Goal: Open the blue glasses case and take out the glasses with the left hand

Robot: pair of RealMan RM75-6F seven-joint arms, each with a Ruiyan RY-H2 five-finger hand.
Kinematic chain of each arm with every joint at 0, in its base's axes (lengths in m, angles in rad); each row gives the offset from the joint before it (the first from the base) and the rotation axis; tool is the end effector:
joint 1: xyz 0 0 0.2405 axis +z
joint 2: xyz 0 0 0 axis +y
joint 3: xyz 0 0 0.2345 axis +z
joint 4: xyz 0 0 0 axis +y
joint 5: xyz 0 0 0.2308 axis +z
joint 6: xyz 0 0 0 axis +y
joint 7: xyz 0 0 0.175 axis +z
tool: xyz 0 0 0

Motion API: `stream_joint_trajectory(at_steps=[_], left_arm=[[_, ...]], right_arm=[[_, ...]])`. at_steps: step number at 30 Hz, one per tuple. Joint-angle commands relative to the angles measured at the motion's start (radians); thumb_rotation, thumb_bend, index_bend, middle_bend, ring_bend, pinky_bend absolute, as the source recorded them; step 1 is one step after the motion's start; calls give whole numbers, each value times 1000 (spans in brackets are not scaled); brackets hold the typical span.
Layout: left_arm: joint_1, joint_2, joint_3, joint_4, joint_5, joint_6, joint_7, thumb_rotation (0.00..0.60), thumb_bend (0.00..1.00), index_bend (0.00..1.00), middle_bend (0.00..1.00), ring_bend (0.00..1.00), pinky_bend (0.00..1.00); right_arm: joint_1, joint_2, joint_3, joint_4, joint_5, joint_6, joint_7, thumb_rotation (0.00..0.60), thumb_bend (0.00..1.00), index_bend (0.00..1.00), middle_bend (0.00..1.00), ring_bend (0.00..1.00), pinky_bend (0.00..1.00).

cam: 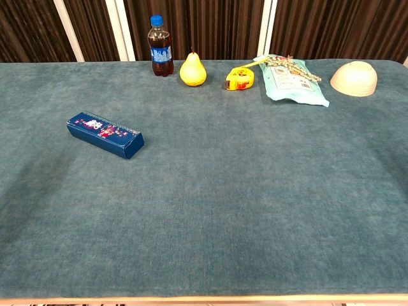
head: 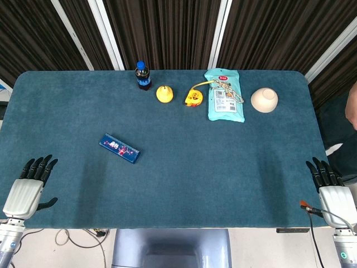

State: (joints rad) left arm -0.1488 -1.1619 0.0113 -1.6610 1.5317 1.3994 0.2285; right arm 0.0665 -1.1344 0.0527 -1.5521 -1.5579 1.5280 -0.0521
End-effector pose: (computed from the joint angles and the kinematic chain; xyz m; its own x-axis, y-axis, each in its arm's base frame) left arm -0.2755 0.2126 0.0866 0.5306 0.1084 0.8407 0.8460 -0.1289 -0.5174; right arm -0.3021 -0.2077 0.1352 0.4835 0.0414 0.8744 -0.8734 -0.0438 0.4851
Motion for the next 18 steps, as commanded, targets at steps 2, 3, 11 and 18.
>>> stream_joint_trajectory(at_steps=[2, 3, 11, 18], left_arm=[[0, 1, 0, 0, -2, -1, 1, 600, 84, 0, 0, 0, 33], [0, 1, 0, 0, -4, -3, 1, 600, 84, 0, 0, 0, 33], [0, 7, -1, -5, -13, -8, 0, 600, 84, 0, 0, 0, 32], [-2, 9, -6, -9, -28, -15, -4, 600, 84, 0, 0, 0, 33]], right_arm=[[0, 0, 0, 0, 1, -2, 0, 600, 126, 0, 0, 0, 215], [0, 0, -1, -1, 1, -3, 0, 600, 127, 0, 0, 0, 215], [2, 0, -2, -1, 1, -7, -4, 600, 127, 0, 0, 0, 215], [3, -4, 0, -2, 9, -14, -12, 600, 127, 0, 0, 0, 215]])
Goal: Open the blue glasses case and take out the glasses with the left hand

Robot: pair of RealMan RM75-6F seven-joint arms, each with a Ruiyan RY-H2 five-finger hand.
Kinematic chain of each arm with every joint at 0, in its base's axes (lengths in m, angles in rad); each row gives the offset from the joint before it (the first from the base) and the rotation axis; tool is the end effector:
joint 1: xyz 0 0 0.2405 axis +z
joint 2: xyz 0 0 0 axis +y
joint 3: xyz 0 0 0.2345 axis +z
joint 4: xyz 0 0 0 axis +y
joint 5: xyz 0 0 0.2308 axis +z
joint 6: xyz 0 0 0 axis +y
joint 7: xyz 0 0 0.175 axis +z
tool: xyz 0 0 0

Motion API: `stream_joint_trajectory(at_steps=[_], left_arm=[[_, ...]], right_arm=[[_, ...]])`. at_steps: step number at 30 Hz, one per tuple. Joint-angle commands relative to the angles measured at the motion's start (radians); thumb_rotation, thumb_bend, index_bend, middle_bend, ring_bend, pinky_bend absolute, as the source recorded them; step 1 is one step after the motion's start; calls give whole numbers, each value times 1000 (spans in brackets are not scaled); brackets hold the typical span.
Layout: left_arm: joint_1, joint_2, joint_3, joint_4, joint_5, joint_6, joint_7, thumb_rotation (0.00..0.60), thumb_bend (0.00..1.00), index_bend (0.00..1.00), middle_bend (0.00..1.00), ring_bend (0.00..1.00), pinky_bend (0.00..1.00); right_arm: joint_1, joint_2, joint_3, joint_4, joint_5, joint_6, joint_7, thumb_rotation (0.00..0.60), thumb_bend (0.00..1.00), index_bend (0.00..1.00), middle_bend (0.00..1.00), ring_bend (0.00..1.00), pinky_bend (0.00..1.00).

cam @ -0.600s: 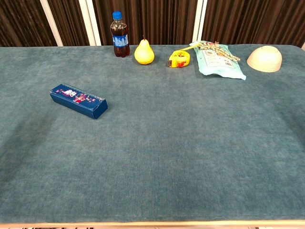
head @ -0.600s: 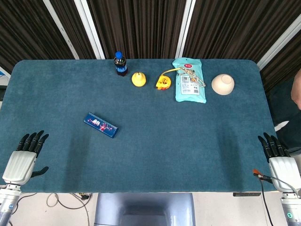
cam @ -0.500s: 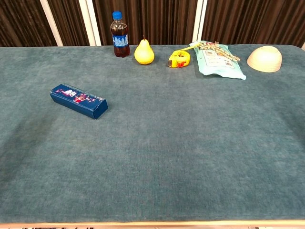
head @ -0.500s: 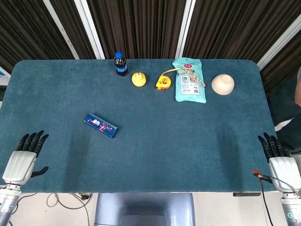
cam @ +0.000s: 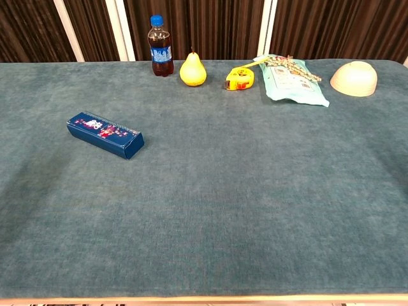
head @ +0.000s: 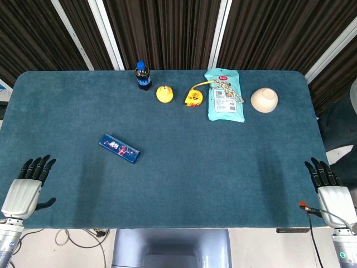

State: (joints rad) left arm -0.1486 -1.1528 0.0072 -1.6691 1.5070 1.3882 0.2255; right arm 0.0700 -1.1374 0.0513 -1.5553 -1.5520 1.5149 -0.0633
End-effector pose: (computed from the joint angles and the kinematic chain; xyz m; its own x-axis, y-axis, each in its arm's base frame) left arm -0.2792 0.2135 0.0887 0.5255 0.1214 0.8421 0.8503 -0.1063 -0.5154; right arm -0.3024 -0.2085 0.1321 0.4883 0.0284 0.8722 -0.8712 -0.0418 0.4892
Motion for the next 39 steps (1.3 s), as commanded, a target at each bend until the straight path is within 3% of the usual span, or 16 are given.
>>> stream_joint_trajectory(at_steps=[1, 17, 27, 33, 39], left_arm=[[-3, 0, -2, -1, -4, -6, -2, 600, 84, 0, 0, 0, 33], [-27, 20, -15, -44, -23, -39, 14, 600, 117, 0, 0, 0, 34], [-258, 14, -147, -101, -184, -315, 173, 600, 366, 0, 0, 0, 36], [-401, -54, -196, -24, -320, -476, 303, 600, 438, 0, 0, 0, 36], [-521, -127, -208, 59, -509, -584, 428, 600, 504, 0, 0, 0, 38]], right_arm=[[0, -1, 2, 1, 5, -1, -1, 600, 126, 0, 0, 0, 215], [-4, 5, 3, -3, 10, 3, 11, 600, 127, 0, 0, 0, 215], [0, 4, 7, -4, 22, -10, 18, 600, 127, 0, 0, 0, 215], [1, 5, 10, -5, 35, -19, 23, 600, 127, 0, 0, 0, 215], [2, 7, 13, -8, 44, -24, 31, 600, 129, 0, 0, 0, 215]])
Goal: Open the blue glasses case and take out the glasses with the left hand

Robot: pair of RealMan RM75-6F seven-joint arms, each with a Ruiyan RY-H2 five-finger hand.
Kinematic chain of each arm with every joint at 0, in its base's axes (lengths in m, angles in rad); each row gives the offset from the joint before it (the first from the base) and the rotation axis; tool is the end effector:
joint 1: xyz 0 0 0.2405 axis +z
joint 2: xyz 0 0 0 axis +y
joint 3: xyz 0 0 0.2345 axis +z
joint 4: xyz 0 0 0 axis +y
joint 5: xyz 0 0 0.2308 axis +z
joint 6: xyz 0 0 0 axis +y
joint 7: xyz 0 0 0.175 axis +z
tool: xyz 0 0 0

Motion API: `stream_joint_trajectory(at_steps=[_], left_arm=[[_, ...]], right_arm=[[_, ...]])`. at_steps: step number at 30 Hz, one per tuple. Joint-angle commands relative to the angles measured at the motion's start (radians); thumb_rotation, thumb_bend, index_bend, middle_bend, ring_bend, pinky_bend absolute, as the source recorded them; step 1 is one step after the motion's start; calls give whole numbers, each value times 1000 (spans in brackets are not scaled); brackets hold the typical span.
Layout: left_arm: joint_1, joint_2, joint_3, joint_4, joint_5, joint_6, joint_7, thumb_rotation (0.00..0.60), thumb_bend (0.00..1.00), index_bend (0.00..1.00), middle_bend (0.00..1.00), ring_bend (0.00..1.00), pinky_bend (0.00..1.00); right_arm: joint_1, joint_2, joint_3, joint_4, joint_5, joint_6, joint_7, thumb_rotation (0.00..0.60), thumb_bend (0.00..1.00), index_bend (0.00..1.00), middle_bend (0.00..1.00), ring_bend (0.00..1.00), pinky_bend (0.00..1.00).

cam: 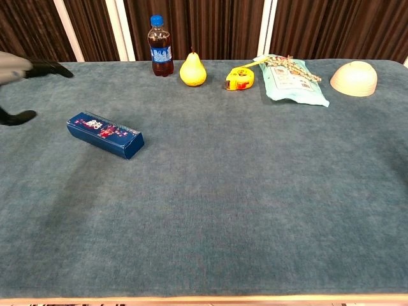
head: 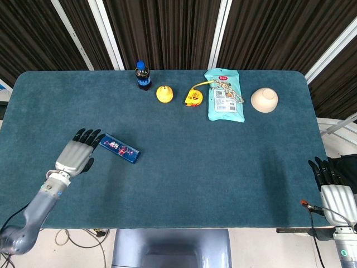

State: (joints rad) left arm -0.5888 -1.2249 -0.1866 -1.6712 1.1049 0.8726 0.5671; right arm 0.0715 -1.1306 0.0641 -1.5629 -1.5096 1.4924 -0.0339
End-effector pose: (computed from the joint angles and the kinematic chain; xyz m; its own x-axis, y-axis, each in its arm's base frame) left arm -0.1923 0.3475 0.0282 0.6833 0.2525 0.6851 0.7263 -0.3309 -0.6025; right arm -0.3084 -0.2120 0.1352 0.4591 0.0166 0.8882 -0.8883 -0.0024 0.4592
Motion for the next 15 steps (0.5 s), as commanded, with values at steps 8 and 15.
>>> stream_joint_trajectory(at_steps=[8, 15], left_arm=[[-179, -133, 10, 155, -243, -102, 192, 600, 567, 0, 19, 0, 38], [-235, -190, 44, 217, -342, -112, 246, 600, 581, 0, 61, 0, 38]], right_arm=[[2, 2, 2, -3, 6, -6, 8, 600, 131, 0, 0, 0, 214], [2, 3, 3, -6, 12, -9, 7, 600, 132, 0, 0, 0, 214]])
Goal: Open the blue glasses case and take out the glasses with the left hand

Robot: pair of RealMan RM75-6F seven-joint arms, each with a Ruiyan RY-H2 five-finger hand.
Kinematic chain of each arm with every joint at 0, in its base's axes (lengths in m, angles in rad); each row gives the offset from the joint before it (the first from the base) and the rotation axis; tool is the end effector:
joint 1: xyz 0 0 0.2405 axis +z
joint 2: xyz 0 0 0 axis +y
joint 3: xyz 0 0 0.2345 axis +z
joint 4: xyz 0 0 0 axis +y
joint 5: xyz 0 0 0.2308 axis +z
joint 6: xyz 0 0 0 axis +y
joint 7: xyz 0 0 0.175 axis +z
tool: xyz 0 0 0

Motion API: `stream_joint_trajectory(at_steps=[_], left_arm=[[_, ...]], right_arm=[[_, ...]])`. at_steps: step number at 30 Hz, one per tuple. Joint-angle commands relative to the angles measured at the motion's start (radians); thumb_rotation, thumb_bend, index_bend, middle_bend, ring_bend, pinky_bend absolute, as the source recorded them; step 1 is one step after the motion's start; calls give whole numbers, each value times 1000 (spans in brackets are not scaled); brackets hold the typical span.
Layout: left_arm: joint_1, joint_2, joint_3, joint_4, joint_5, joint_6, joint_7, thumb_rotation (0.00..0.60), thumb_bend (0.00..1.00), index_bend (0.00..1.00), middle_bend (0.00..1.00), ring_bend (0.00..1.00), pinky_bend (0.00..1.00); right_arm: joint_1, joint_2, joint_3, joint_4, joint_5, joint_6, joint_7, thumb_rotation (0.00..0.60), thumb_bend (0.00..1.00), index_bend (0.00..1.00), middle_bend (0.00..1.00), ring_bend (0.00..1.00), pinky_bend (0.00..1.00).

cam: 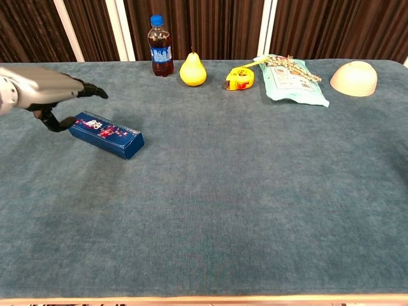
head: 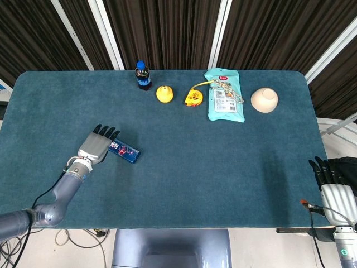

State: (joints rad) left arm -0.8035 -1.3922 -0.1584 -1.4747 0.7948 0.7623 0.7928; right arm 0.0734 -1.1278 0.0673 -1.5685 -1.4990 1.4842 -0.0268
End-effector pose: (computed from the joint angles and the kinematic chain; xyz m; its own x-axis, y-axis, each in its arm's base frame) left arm -0.1811 0.3894 -0.0212 0.7685 0.3220 0.5530 0.6395 -0.3568 -0.6810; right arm -0.3090 -0.2133 0.1355 0.4494 0.0120 0.8933 -0.8933 0.0057 0.4493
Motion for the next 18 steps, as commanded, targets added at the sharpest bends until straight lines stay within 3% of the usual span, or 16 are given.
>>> stream_joint_trajectory(at_steps=[1, 9, 18], left_arm=[[-26, -29, 20, 26, -44, 0, 24, 600, 581, 0, 63, 0, 38], [-52, -57, 42, 55, -112, 12, 30, 600, 581, 0, 67, 0, 38], [-60, -33, 81, 21, -149, 31, 22, 600, 581, 0, 157, 0, 38]], right_arm=[[0, 0, 1, -1, 3, -1, 0, 600, 132, 0, 0, 0, 214], [0, 3, 1, -5, 6, -3, 0, 600, 132, 0, 0, 0, 215], [-2, 3, 1, -7, 6, 1, -4, 600, 132, 0, 0, 0, 215]])
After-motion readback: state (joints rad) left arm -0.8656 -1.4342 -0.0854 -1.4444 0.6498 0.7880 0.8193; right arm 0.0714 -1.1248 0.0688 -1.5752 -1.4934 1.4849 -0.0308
